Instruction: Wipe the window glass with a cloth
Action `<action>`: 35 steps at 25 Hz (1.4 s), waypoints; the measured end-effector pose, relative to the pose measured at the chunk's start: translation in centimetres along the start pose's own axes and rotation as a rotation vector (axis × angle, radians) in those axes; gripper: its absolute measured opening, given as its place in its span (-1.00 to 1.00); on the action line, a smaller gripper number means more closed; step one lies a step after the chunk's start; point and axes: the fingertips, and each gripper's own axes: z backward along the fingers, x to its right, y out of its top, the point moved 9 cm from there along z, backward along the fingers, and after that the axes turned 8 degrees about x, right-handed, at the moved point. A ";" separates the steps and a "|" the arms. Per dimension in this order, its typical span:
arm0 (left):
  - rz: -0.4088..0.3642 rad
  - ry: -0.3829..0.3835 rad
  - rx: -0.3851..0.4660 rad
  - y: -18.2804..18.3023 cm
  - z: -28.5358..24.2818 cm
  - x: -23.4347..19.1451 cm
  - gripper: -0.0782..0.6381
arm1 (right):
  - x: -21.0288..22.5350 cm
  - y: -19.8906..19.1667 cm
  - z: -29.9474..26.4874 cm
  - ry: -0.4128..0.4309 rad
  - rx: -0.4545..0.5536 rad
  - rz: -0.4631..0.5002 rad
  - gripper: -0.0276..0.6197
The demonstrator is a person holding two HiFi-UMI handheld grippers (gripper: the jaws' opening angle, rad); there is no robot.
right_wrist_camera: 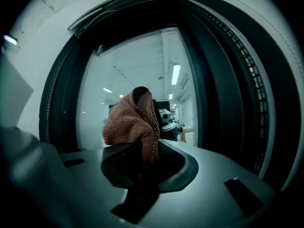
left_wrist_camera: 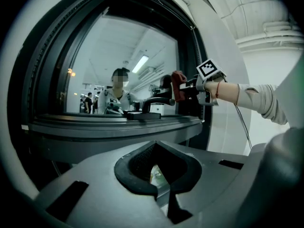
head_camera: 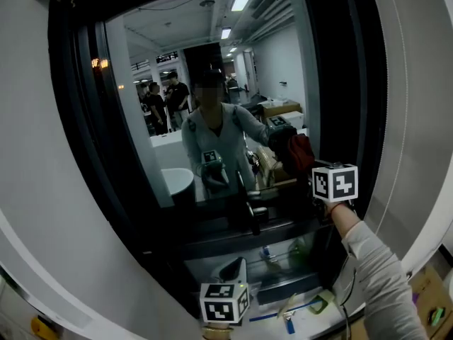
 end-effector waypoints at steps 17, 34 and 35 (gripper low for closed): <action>-0.011 0.009 0.001 0.1 0.1 0.3 -0.77 | 3.8 -1.5 3.1 -0.104 0.049 -0.001 -0.70; 0.013 0.071 0.030 -0.2 4.0 -1.0 -0.77 | -9.7 -4.0 10.8 0.161 0.163 0.092 -0.70; 0.013 0.074 0.031 -0.3 4.3 -1.0 -0.77 | -10.2 -4.5 11.3 0.166 0.161 0.096 -0.70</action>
